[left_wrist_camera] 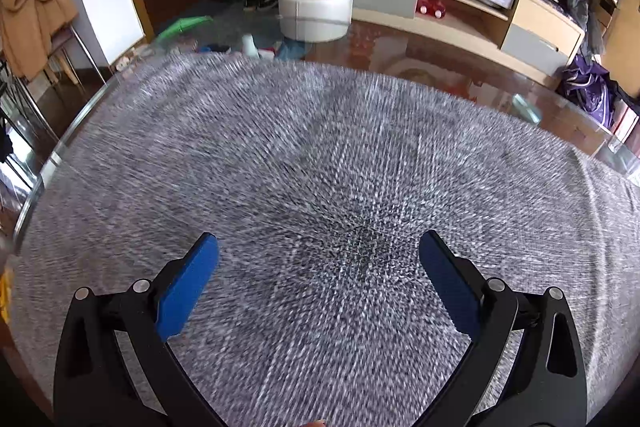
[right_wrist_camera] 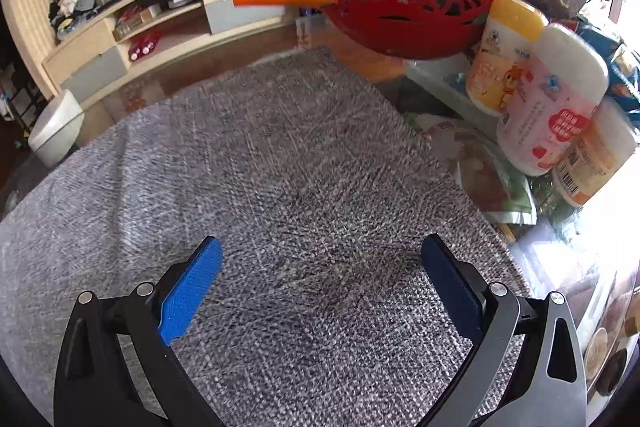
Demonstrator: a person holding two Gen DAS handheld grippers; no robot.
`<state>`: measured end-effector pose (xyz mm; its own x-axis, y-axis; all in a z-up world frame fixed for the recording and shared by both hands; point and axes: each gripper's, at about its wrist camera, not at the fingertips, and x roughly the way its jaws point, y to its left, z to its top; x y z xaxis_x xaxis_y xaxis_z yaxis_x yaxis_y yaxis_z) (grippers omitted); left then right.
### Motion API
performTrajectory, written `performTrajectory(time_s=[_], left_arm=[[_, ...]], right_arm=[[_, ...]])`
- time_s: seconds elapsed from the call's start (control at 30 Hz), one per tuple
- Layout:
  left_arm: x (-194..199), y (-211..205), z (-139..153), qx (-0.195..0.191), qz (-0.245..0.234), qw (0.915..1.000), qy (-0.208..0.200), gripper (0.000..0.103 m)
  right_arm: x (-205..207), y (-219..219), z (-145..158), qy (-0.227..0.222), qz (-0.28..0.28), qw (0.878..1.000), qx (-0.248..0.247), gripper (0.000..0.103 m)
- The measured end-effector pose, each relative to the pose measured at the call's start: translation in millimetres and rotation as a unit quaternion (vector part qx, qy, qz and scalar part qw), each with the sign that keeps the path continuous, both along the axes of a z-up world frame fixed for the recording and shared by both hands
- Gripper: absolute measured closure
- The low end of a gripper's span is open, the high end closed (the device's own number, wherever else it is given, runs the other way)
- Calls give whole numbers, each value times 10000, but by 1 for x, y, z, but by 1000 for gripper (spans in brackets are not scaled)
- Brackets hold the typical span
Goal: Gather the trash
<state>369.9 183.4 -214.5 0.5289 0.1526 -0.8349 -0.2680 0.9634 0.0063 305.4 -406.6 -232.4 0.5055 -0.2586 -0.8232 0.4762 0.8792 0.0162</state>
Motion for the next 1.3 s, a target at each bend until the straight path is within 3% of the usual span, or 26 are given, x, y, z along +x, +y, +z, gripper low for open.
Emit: performTrajectory(time_s=[0.07, 1.3], left_arm=[[0, -4, 0, 157, -97, 9997, -130, 7], [0, -3, -1, 69, -92, 9998, -136, 7]], right_arm=[[0, 1, 0, 10, 1, 10000, -10, 3], [3, -3, -1, 3, 2, 10000, 24, 2]])
